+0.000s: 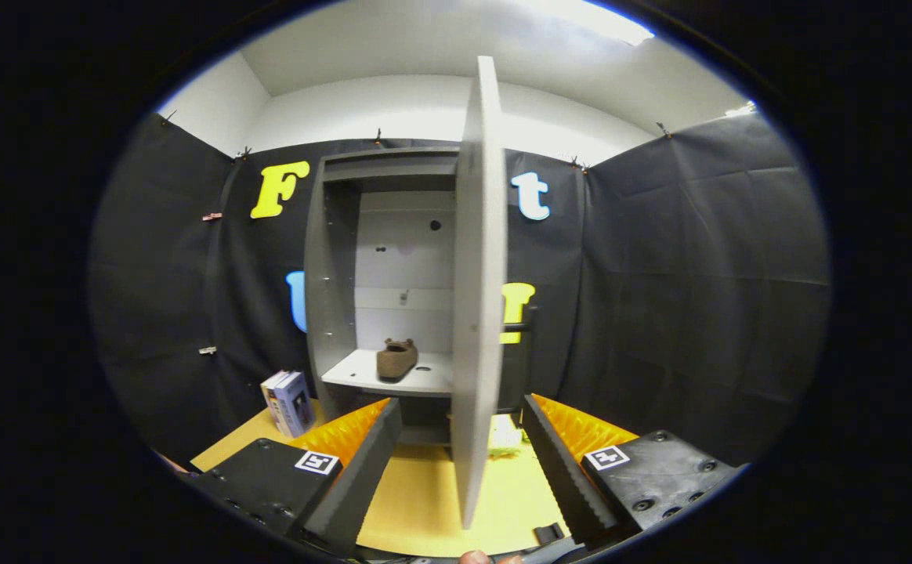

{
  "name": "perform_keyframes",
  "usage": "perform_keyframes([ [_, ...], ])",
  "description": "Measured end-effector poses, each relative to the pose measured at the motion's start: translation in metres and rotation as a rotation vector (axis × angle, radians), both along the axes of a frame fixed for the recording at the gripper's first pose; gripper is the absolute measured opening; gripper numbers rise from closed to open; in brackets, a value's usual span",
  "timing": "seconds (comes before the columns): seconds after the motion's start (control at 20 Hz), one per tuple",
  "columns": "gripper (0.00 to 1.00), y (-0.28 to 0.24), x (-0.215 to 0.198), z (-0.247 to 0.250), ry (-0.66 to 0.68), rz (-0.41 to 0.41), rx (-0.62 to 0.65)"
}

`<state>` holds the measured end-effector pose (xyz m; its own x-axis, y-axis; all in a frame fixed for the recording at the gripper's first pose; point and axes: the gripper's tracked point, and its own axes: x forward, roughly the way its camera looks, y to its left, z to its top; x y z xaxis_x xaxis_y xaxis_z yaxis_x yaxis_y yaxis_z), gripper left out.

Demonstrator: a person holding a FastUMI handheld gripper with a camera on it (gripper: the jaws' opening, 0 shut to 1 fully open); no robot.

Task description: Open the shoe cabinet door, grab the shoes and put them into the shoe cabinet, then close the shoe cabinet door.

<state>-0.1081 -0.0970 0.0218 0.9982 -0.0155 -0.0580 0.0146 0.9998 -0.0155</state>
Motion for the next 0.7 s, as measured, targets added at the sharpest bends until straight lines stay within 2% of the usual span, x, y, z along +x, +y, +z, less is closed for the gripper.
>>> perform_keyframes([
  [0.2,0.98,-0.057,0.022,-0.01,0.029,-0.086,0.055],
  [0.3,0.98,-0.077,0.041,-0.015,0.038,-0.103,0.067],
  [0.5,0.98,-0.079,0.069,-0.021,0.064,-0.079,0.073],
  [0.7,0.97,-0.064,0.07,-0.026,0.058,-0.078,0.072],
])
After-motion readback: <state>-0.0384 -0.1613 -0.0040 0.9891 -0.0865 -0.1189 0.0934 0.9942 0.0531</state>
